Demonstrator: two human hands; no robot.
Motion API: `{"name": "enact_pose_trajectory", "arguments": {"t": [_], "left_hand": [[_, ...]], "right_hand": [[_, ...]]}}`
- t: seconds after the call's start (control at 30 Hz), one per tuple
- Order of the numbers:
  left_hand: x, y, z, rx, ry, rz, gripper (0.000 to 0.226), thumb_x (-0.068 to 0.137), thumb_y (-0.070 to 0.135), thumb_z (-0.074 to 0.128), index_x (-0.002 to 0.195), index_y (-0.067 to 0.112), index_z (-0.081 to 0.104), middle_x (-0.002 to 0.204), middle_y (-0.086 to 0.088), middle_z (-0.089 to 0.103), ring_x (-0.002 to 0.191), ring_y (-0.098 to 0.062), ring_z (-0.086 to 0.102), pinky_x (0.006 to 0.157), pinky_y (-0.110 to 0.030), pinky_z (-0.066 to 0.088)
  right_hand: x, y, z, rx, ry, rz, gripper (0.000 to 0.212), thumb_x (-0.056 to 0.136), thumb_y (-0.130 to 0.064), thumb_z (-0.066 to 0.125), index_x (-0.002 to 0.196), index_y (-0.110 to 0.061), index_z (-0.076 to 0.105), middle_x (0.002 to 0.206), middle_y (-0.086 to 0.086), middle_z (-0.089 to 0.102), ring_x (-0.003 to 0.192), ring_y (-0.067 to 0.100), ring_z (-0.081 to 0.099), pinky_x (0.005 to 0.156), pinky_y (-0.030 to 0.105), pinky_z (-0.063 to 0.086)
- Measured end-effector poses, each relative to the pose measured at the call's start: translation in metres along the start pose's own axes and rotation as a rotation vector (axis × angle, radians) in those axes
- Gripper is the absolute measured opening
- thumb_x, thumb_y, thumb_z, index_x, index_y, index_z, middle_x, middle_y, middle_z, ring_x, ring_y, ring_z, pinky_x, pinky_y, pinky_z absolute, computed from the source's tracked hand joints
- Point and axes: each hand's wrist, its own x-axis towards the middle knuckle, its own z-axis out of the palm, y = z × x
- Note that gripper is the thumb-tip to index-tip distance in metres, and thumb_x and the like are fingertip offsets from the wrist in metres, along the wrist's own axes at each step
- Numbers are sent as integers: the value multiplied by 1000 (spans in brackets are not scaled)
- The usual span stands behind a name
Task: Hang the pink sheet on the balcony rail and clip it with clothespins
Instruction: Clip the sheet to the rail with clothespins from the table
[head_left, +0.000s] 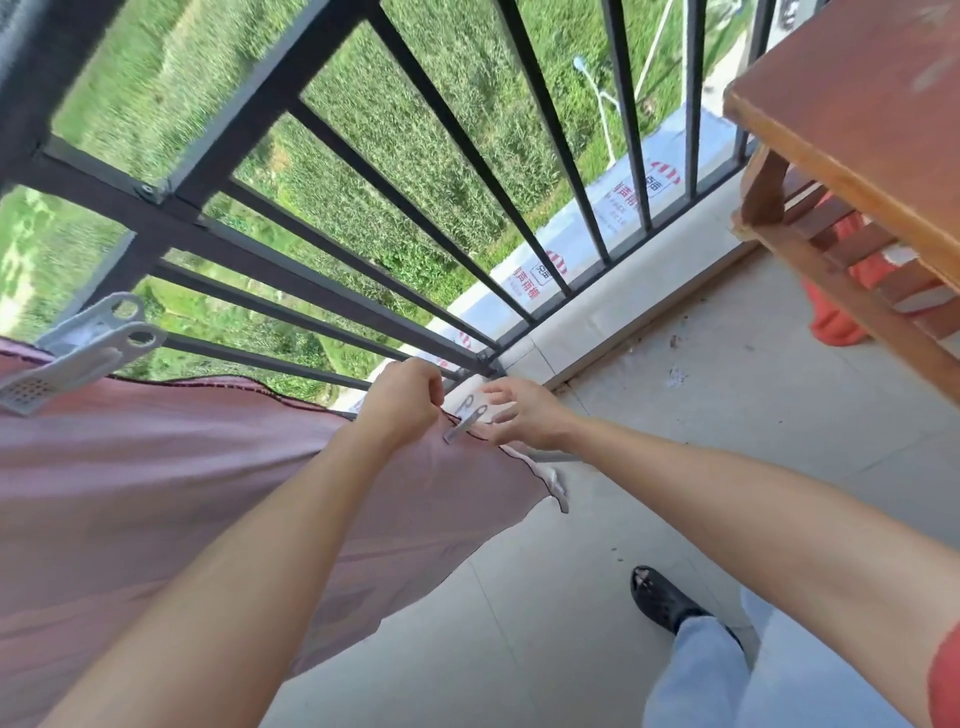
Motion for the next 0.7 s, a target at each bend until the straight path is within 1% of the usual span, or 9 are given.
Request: {"name": "enact_pose_trajectory", "arguments": {"t": [0.1, 0.13, 0.17, 0.23, 0.27, 0.33, 0.47, 0.57, 0.7], "left_hand": [[-6, 0, -3, 82, 7, 2, 26, 72, -4, 48, 82, 15, 63, 86, -4, 64, 82, -27, 60, 67, -37, 53], [-7, 3, -4, 108, 22, 10, 24, 76, -1, 49, 87, 16, 62, 90, -4, 64, 83, -27, 60, 67, -36, 51], [-8, 7, -5, 124, 44, 28, 23, 79, 1, 50, 90, 17, 62, 93, -3, 64, 86, -27, 59, 67, -35, 49], [-11, 20, -7, 143, 103, 81, 21, 83, 3, 51, 93, 17, 62, 96, -1, 63, 89, -26, 59, 67, -33, 47], [-11, 29, -9, 145, 129, 107, 20, 84, 4, 51, 94, 17, 62, 95, -1, 63, 89, -26, 59, 67, -33, 48], [-11, 52, -8, 132, 155, 177, 20, 84, 4, 49, 92, 17, 62, 94, -1, 64, 85, -26, 60, 69, -35, 53], [-12, 117, 2, 68, 142, 344, 17, 84, 9, 49, 91, 20, 60, 95, -4, 65, 85, -26, 59, 68, -34, 51], [-11, 177, 11, 24, 106, 491, 15, 87, 15, 52, 98, 19, 62, 105, -5, 65, 97, -29, 60, 75, -35, 50], [-27, 268, 23, -20, 54, 653, 16, 87, 17, 50, 99, 20, 61, 107, -4, 63, 104, -26, 57, 70, -28, 38]], "right_hand": [[-14, 8, -15, -25, 60, 53, 74, 74, 1, 80, 139, -16, 49, 129, 11, 54, 103, 25, 65, 89, 40, 56], [-21, 9, -23, -41, 76, 65, 73, 73, 3, 80, 138, -14, 49, 128, 13, 56, 102, 27, 65, 86, 38, 57], [-30, 11, -32, -66, 102, 76, 72, 73, 4, 80, 136, -12, 51, 125, 13, 57, 100, 26, 64, 79, 30, 57], [-54, 16, -51, -102, 163, 103, 63, 75, 4, 78, 132, -11, 55, 117, 11, 59, 92, 21, 59, 61, 14, 48], [-67, 20, -62, -121, 196, 122, 59, 76, 3, 78, 129, -12, 57, 113, 9, 58, 91, 19, 56, 60, 14, 46], [-95, 31, -83, -191, 290, 181, 55, 76, -6, 81, 126, -13, 59, 110, 5, 59, 92, 19, 57, 70, 24, 47], [-166, 52, -134, -298, 519, 280, 49, 80, -15, 79, 125, -10, 60, 112, 5, 63, 96, 21, 60, 81, 25, 45], [-222, 68, -181, -327, 710, 363, 42, 83, -20, 72, 123, -14, 61, 116, 3, 64, 97, 19, 59, 79, 27, 45], [-297, 93, -248, -332, 915, 468, 40, 84, -24, 69, 123, -16, 61, 112, 3, 65, 96, 23, 62, 75, 28, 47]]}}
